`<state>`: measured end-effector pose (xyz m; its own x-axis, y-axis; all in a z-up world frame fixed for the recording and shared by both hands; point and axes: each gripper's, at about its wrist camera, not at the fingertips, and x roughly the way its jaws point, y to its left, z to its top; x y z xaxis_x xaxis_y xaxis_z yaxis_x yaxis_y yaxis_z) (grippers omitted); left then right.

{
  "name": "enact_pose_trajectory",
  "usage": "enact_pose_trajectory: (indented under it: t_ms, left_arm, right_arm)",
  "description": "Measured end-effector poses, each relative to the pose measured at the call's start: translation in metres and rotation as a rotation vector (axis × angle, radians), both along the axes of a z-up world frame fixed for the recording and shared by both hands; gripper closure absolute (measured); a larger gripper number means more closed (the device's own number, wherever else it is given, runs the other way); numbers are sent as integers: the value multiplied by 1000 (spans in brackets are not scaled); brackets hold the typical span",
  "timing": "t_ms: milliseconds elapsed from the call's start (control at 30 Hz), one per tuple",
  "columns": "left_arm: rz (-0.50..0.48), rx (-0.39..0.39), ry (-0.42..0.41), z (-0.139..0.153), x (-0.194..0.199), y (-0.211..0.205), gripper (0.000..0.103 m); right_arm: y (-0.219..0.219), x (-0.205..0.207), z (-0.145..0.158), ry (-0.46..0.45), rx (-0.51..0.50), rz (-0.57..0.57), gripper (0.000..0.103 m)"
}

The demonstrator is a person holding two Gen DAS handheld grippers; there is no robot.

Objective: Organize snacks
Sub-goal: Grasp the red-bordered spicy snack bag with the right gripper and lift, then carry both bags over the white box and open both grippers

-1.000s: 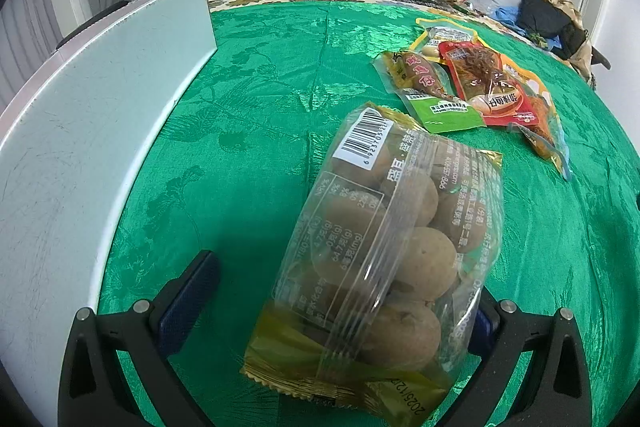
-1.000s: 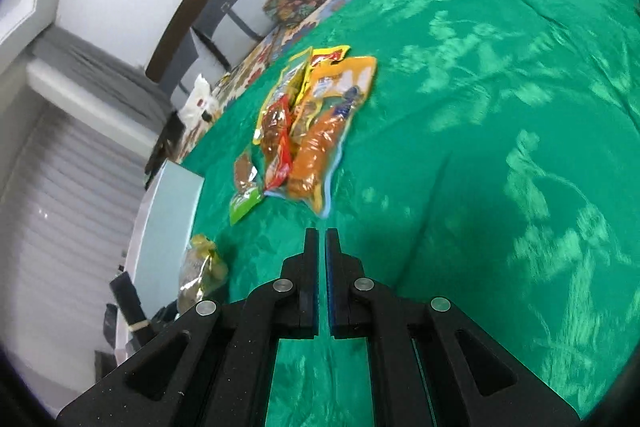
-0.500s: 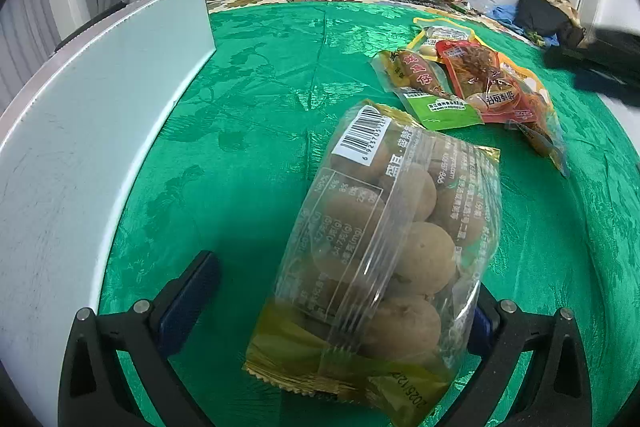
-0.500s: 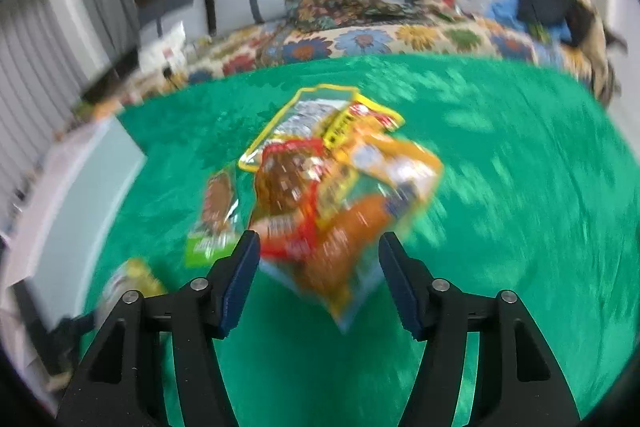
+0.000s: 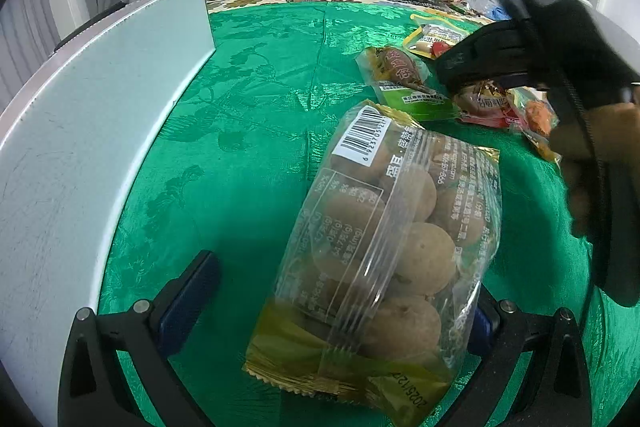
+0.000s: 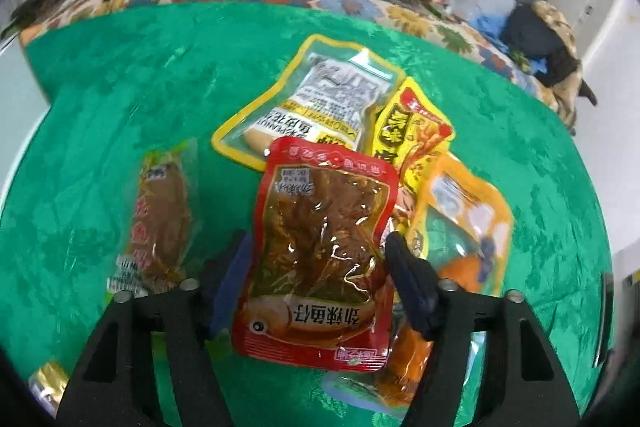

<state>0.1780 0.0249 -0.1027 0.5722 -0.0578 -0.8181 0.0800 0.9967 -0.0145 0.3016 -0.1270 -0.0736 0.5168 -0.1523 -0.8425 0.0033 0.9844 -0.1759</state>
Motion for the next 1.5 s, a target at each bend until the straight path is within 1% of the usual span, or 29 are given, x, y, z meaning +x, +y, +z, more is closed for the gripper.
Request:
enact_pose_trajectory:
  t_ms: [33,67,167,233,267,300,333,367,400,433,500,533,633,700,767,867,933,1000,1100,1167,1200,1267,1300,1333,1433,1500]
  left_arm:
    - [0,0,0,0,0,0,0]
    - [0,0,0,0,0,0,0]
    - [-1,-1,0,0,0,0,0]
    - [-6,-5,2,0,0,0,0]
    - [-13,-5,5,1,0,0,1]
    - [-24,-2,13,1,1,0,2]
    - [-43,-4,17,3,0,1,12]
    - [-61,-9,14,6,-2,0,29]
    - [-76,-8,14,9,-3,-1,31]
    - [-92,-16,22,12,-5,-1,36]
    - [-108,-53,14,20,-12,2,39]
    - [-110,-75,13,24,-18,5,40]
    - [-105,-138,3,37,-38,13,40]
    - [-91,-176,3,45,-51,18,41]
    - [-76,-219,-7,56,-65,24,41]
    - [-46,-280,-41,81,-86,40,41]
    - [-21,-312,-71,103,-98,56,40]
    - [-1,-331,-104,121,-107,73,40]
    - [47,-334,-163,152,-121,113,40]
    - [96,-304,-197,170,-131,148,40]
    - [114,-290,-203,173,-134,160,40]
    - [178,-240,-219,180,-141,196,40]
    - [205,-220,-224,181,-143,210,40]
    - [251,-196,-220,180,-146,233,40]
    - [341,-178,-198,172,-150,280,40]
    - [382,-151,-180,164,-151,299,40]
  right_arm:
    - [-2,-2,1,1,9,5,52]
    - [-8,-6,4,-8,31,4,54]
    - [-30,-15,13,-21,163,-21,56]
    - [-52,-25,25,-39,318,-60,56]
    - [-65,-30,32,-56,434,-69,56]
    - [-70,-37,37,-62,522,-72,56]
    - [-82,-45,42,-68,604,-70,56]
    - [-91,-52,45,-74,666,-65,56]
    - [-103,-65,48,-83,732,-59,56]
    - [-111,-74,49,-87,763,-59,55]
    - [-131,-103,47,-91,823,-70,55]
    - [-138,-113,45,-92,837,-77,55]
    - [-153,-159,33,-97,835,-114,55]
    - [-154,-184,24,-87,829,-126,55]
    - [-150,-199,20,-76,832,-121,55]
    - [-130,-213,24,-68,820,-69,55]
    - [-112,-214,34,-71,811,-13,55]
    - [-89,-214,53,-93,799,60,55]
    - [-51,-209,84,-127,800,171,55]
    - [-22,-205,103,-143,799,247,54]
    - [-2,-204,113,-143,804,297,54]
    - [29,-205,126,-141,820,362,54]
    - [52,-202,133,-134,832,406,54]
    - [69,-200,138,-127,840,438,54]
    - [138,-196,159,-107,871,556,54]
    - [179,-196,170,-104,857,625,54]
